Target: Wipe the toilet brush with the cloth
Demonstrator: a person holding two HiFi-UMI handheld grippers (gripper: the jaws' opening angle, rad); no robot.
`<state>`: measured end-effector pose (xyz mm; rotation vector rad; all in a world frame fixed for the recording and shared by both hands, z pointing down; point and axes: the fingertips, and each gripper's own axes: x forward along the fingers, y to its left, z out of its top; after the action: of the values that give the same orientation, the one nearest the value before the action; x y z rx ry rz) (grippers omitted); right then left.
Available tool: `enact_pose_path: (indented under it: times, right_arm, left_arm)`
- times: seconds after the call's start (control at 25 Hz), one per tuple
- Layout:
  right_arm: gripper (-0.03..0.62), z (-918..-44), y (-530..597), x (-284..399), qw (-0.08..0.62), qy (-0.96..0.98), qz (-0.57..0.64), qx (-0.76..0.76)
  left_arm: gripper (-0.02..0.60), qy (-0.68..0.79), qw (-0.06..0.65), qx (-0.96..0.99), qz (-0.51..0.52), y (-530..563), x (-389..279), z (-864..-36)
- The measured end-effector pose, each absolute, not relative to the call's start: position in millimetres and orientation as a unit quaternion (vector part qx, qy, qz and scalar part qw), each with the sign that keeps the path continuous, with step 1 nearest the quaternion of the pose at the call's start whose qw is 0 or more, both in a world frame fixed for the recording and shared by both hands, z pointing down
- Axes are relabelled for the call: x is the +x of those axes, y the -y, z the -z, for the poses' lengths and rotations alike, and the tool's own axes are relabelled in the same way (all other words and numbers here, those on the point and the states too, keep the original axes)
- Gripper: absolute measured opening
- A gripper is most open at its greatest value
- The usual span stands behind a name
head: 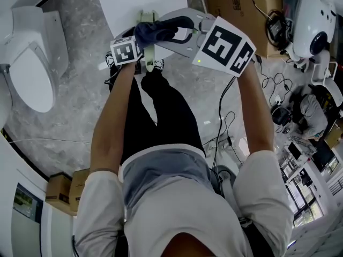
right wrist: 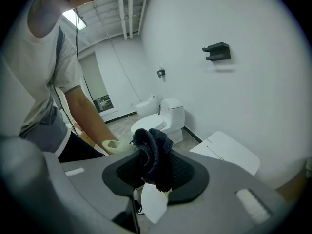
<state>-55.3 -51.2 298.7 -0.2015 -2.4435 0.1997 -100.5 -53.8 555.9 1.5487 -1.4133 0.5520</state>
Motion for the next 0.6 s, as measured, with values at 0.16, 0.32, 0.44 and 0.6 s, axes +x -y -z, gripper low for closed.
enact_pose_path:
  times: [0.16, 0.32, 0.44, 0.6]
  right_arm:
    - [0.118, -287.1, 53.0, -55.6, 0.322, 0.94, -0.078, -0.074]
    - [0.12, -273.9, 51.2, -53.3, 0.302, 0.947, -0.093, -0.065]
    - [0.12, -265.5, 50.5, -51.4, 0.29, 0.951, -0.098, -0.046]
    - [0.12, -255.7, 54.6, -47.3, 0.277, 0.955, -0.109, 0.002]
  left_arm:
    - [0.0, 0.586, 0.45, 0.641, -0.21, 57.3, -105.2, -561.3]
    - [0.0, 0.588, 0.449, 0.64, -0.207, 53.5, -107.1, -537.0]
    - [0.0, 0.594, 0.45, 0.64, -0.19, 51.4, -110.6, -508.3]
    - [0.0, 0.602, 0.426, 0.654, -0.171, 50.0, -116.6, -477.9]
